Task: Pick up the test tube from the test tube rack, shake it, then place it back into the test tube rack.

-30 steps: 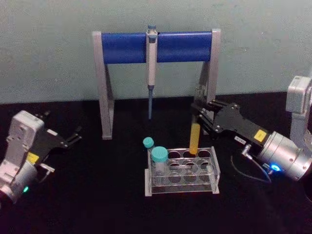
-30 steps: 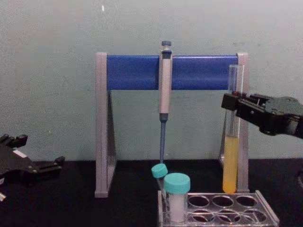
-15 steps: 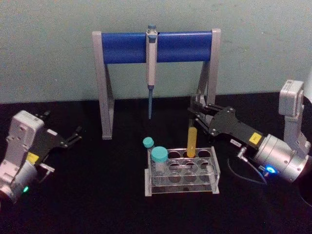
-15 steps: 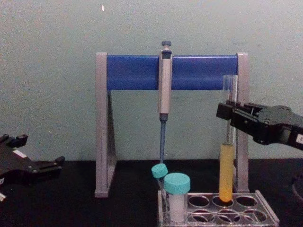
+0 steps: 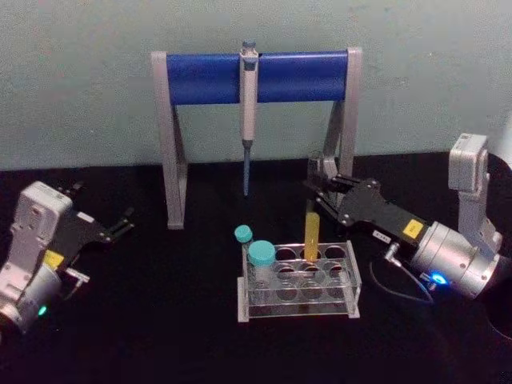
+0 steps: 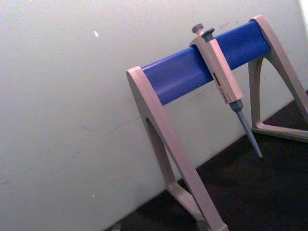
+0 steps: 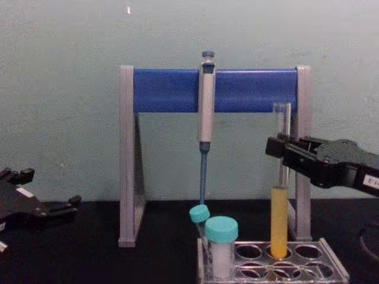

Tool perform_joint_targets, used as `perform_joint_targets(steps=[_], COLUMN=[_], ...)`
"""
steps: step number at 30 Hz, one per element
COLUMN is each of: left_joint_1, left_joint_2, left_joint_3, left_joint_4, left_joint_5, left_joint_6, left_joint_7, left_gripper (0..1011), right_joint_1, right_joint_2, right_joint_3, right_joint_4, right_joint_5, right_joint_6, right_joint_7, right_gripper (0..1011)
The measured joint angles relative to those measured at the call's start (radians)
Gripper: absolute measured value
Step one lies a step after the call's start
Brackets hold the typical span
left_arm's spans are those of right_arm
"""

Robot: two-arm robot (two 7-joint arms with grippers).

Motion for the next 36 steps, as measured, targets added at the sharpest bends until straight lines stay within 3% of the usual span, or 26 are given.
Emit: perform_joint_targets(steps=[36], left_joint_1=[0.000], left_joint_2=[0.000], left_joint_3=[0.000], left_joint_4=[0.000], left_joint_5=[0.000], left_joint_6=[0.000], left_joint_7=[0.000], left_gripper=[1001], right_joint_1=[0.038], right_joint_2=[-0.018], right_joint_3=[-0.040], right_joint_4=[0.088], right_joint_5=[-0.031], right_joint_6=[0.042], right_joint_7=[0.006], right_gripper=[228])
